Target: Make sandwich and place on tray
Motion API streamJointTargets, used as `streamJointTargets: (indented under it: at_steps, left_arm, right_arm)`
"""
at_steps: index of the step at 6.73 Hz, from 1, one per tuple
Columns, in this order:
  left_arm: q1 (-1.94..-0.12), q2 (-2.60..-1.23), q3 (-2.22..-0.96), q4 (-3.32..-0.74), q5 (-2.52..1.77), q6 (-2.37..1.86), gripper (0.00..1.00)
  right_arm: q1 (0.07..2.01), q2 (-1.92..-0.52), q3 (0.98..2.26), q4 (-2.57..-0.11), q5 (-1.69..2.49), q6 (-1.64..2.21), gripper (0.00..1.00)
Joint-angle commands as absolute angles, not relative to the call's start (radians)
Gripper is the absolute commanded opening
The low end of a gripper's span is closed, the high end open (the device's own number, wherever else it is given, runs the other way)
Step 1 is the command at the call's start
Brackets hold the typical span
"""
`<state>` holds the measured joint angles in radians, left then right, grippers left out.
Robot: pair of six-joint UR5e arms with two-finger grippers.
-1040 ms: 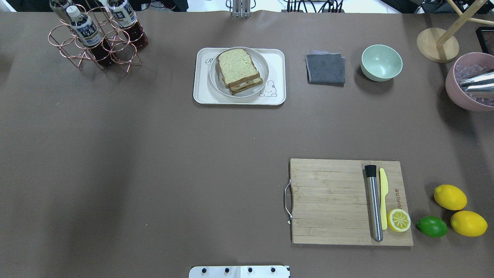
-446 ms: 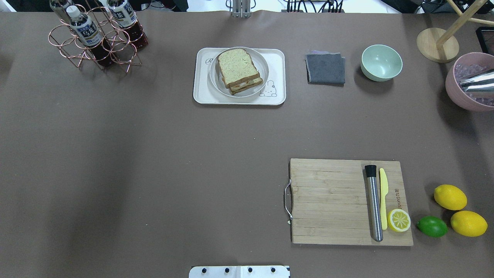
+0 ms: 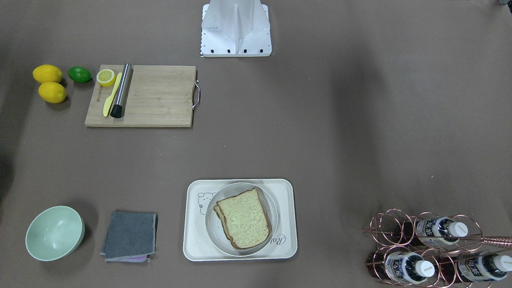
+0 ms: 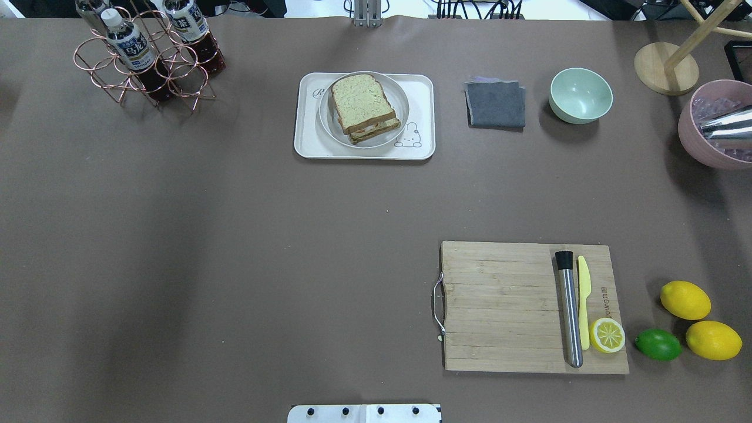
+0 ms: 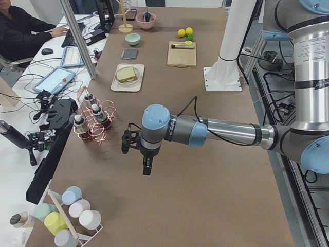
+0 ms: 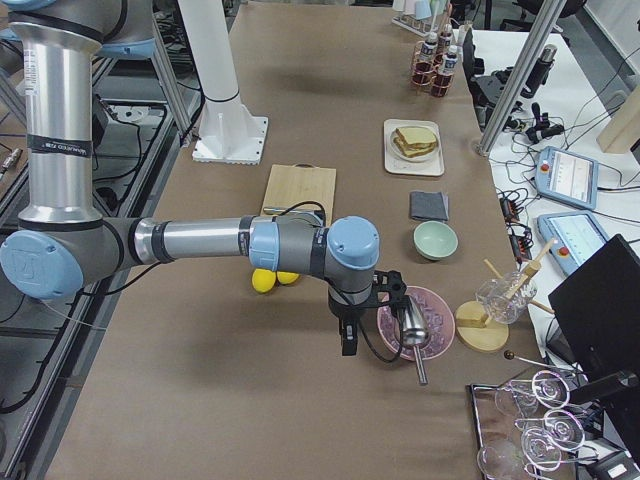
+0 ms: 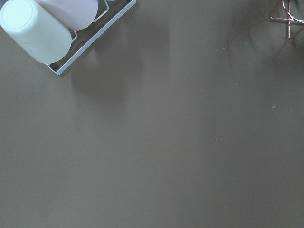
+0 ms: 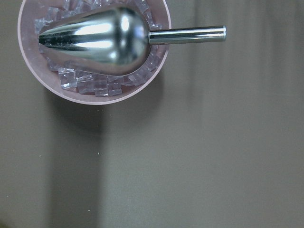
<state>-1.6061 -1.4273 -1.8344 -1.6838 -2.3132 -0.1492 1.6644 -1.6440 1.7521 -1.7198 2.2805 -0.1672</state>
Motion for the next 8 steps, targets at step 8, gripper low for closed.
streamJointTargets:
  at_steps: [8]
  left_arm:
    - [-1.597, -1.442, -1.836, -1.681, -2.316, -0.155, 0.98]
  right_arm:
    - [1.664, -1.649, 1.747, -1.720, 2.284, -0.164, 1.00]
